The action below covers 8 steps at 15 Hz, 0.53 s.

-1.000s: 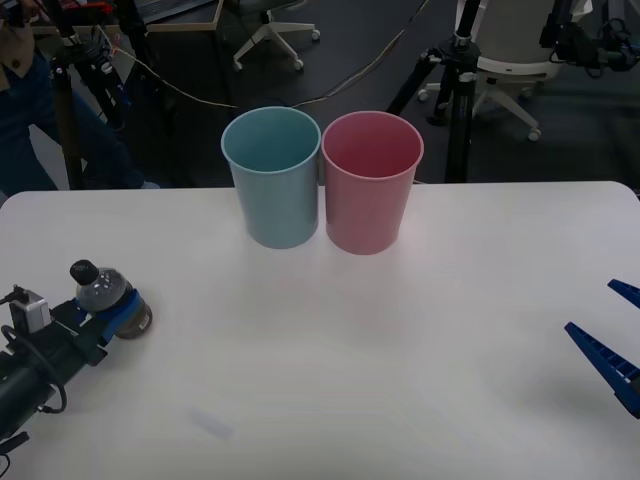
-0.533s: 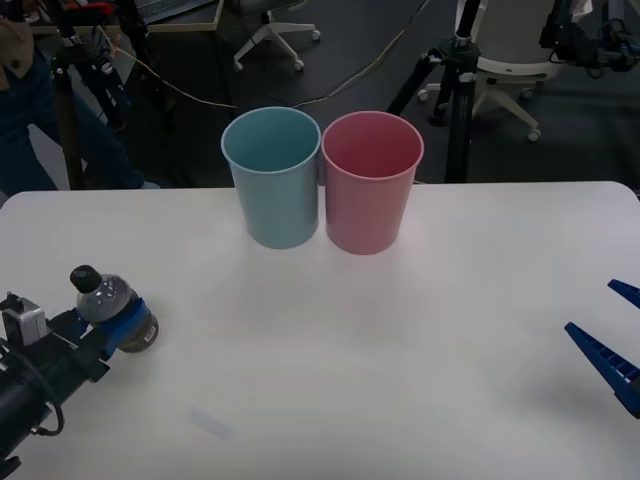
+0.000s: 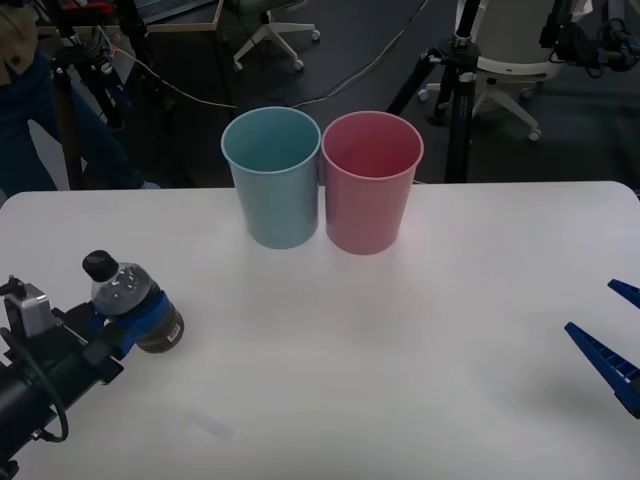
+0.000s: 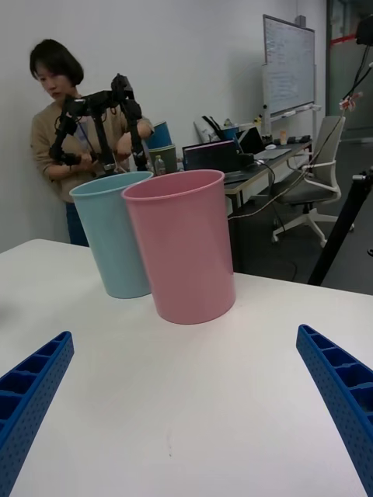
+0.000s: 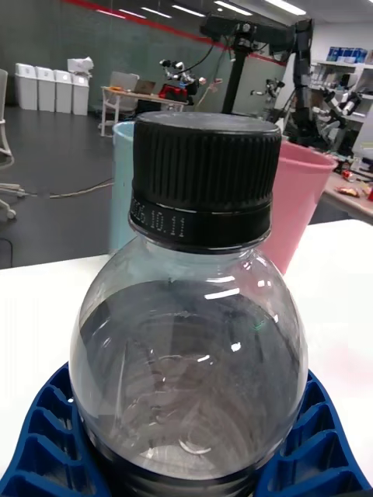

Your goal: Grasp the object on the table and drop it into the matching bin: aluminum can to the light blue bin, PET bottle to the pink bin.

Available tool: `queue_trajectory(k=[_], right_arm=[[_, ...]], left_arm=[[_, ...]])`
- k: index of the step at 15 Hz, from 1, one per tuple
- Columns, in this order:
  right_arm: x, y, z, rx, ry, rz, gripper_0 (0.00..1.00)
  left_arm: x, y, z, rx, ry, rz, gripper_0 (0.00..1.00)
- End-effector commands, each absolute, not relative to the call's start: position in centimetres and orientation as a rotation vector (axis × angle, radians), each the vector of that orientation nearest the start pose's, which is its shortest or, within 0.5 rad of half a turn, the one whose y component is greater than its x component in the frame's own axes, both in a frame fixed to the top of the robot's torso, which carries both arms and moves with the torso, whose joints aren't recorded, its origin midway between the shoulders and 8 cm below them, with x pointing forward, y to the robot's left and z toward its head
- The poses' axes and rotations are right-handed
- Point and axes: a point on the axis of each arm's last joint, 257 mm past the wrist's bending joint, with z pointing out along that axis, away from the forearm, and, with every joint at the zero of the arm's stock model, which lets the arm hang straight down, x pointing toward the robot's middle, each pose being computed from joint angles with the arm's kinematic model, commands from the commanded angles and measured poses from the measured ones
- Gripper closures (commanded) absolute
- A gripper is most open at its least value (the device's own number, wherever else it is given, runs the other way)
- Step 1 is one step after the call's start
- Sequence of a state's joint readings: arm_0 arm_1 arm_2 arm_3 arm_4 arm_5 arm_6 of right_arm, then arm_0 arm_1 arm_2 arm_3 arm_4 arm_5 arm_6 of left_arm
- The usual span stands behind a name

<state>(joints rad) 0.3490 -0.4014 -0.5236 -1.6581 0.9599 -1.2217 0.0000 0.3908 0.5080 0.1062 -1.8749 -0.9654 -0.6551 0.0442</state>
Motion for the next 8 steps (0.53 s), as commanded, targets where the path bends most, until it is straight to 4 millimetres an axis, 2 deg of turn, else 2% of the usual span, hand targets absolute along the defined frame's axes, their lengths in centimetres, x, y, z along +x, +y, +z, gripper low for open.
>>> queue_trajectory(k=[1, 4, 8], right_arm=[[34.2, -33.0, -16.9, -0.465, 1.441, 0.567, 0.0], [34.2, -33.0, -16.9, -0.465, 1.441, 0.567, 0.0], [34.2, -33.0, -16.9, -0.465, 1.441, 0.567, 0.0]], left_arm=[[38.1, 23.8, -16.9, 0.386, 1.555, -0.528, 1.0], [37.6, 22.8, -14.5, 0.412, 1.553, -0.566, 1.0], [37.5, 21.0, -10.3, 0.448, 1.531, -0.612, 1.0]])
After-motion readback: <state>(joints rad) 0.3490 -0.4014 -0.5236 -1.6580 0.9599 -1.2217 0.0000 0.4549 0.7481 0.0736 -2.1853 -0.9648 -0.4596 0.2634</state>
